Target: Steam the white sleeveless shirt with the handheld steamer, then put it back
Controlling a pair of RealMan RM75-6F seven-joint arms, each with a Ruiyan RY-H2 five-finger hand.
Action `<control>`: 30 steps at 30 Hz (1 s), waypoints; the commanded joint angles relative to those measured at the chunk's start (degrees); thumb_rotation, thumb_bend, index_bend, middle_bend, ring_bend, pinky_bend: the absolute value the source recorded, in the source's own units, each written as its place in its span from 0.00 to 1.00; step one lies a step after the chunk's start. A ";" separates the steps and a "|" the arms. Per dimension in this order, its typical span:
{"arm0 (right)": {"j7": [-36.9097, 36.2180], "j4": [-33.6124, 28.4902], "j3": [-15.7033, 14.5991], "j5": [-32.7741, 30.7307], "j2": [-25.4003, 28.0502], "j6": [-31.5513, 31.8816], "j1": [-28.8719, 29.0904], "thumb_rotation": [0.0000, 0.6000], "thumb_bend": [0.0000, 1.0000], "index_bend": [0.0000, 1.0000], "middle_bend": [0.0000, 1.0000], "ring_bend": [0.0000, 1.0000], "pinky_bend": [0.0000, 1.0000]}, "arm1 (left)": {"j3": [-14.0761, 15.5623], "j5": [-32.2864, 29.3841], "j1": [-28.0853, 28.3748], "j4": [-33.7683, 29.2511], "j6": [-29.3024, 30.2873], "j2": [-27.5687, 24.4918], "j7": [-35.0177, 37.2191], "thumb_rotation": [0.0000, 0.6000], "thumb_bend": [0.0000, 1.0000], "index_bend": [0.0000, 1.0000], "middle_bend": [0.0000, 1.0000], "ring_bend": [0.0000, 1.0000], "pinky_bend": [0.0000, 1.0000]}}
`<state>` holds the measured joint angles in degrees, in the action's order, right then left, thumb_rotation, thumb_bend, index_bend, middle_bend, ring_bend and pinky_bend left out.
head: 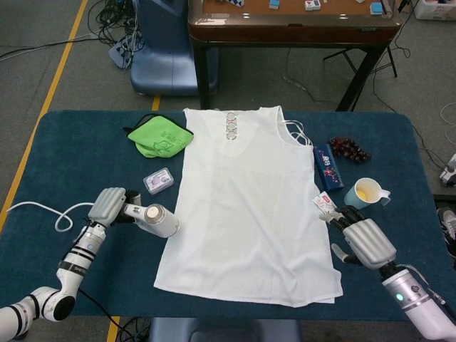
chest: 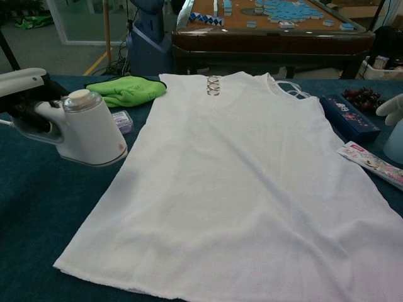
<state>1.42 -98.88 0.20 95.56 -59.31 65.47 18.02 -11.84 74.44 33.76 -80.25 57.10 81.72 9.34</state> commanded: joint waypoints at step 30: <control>-7.13 15.43 -9.08 4.98 -15.03 -2.62 2.25 1.00 0.09 0.22 0.30 0.17 0.19 | -1.71 -2.06 15.12 18.40 -8.80 20.61 -9.11 1.00 0.22 0.81 0.70 0.61 0.62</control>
<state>-6.18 -84.22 -9.03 101.04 -73.61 62.42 20.66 -13.58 72.54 48.50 -62.48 48.53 101.80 0.41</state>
